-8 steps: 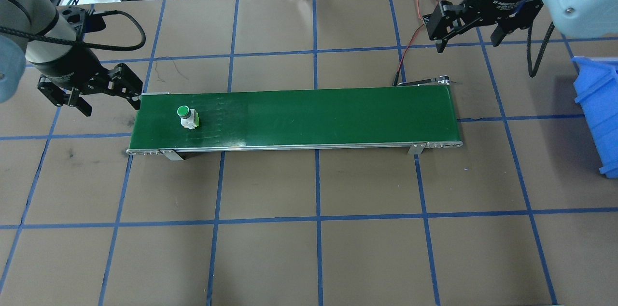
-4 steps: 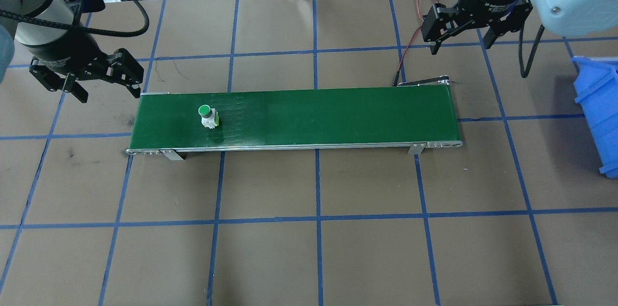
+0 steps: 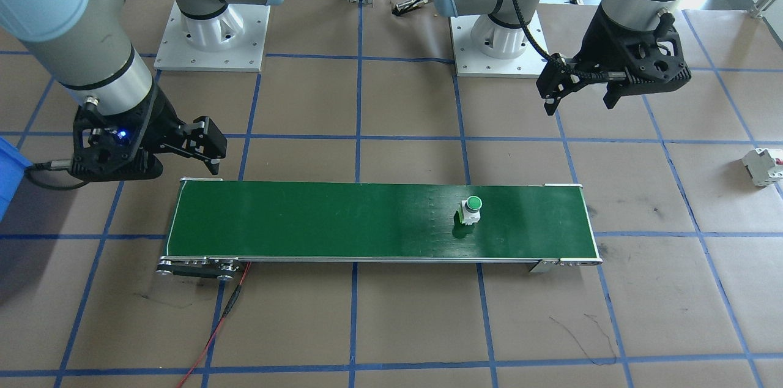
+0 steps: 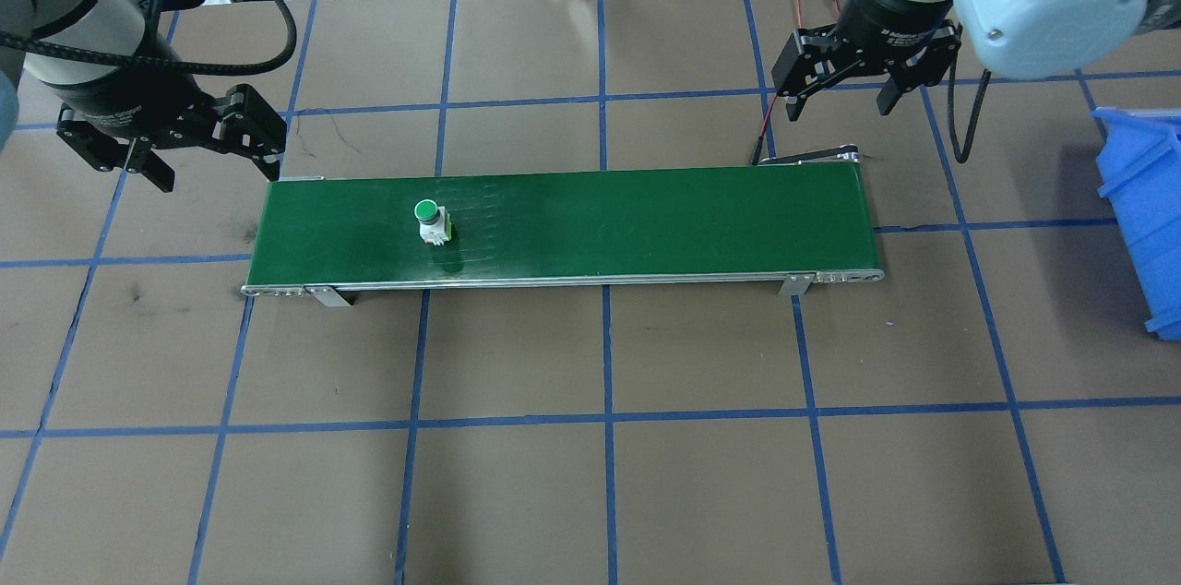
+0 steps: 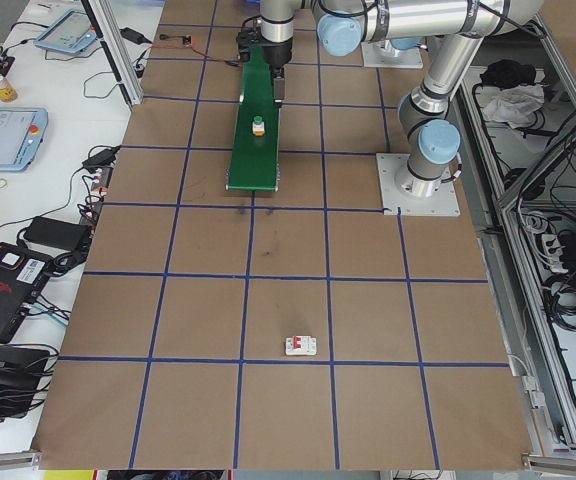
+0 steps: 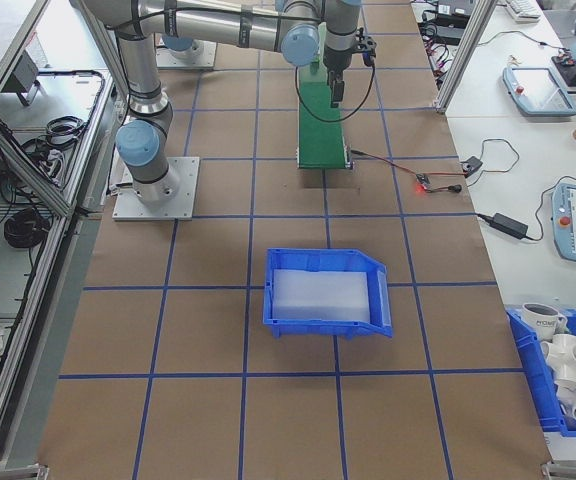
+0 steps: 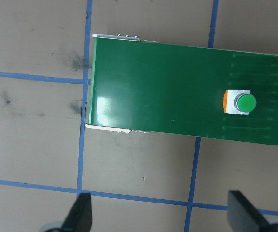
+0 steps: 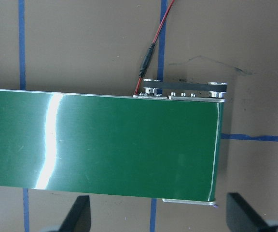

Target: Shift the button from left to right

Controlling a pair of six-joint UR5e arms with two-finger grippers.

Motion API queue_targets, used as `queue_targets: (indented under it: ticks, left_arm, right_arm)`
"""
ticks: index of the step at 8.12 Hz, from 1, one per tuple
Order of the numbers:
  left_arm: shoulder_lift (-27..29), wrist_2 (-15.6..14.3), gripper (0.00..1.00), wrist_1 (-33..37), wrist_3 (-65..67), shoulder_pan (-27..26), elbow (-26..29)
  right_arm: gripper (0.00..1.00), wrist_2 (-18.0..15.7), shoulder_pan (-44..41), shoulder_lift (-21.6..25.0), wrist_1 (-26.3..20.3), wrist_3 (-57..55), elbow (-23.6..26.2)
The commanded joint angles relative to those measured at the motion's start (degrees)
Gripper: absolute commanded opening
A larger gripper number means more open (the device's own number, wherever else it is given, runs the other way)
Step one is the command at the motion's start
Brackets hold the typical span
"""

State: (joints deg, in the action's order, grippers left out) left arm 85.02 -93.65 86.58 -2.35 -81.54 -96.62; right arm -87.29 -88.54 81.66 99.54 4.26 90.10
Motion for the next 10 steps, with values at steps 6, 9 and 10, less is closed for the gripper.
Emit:
queue_targets:
  ticks: [6, 9, 10]
  left_arm:
    - [-3.10, -0.57, 1.00, -0.45, -0.11, -0.11, -0.24]
    - [-3.03, -0.13, 1.00, -0.62, 0.07, -0.11, -0.33]
    - [-2.76, -0.13, 1.00, -0.71, 0.07, -0.11, -0.24]
  right_arm:
    - [0.99, 3.00, 0.03, -6.07, 11.72, 0.31, 9.39]
    - [1.00, 11.67, 0.03, -6.68, 13.99, 1.18, 9.30]
    - [1.00, 12.06, 0.38, -6.68, 14.62, 2.67, 9.39]
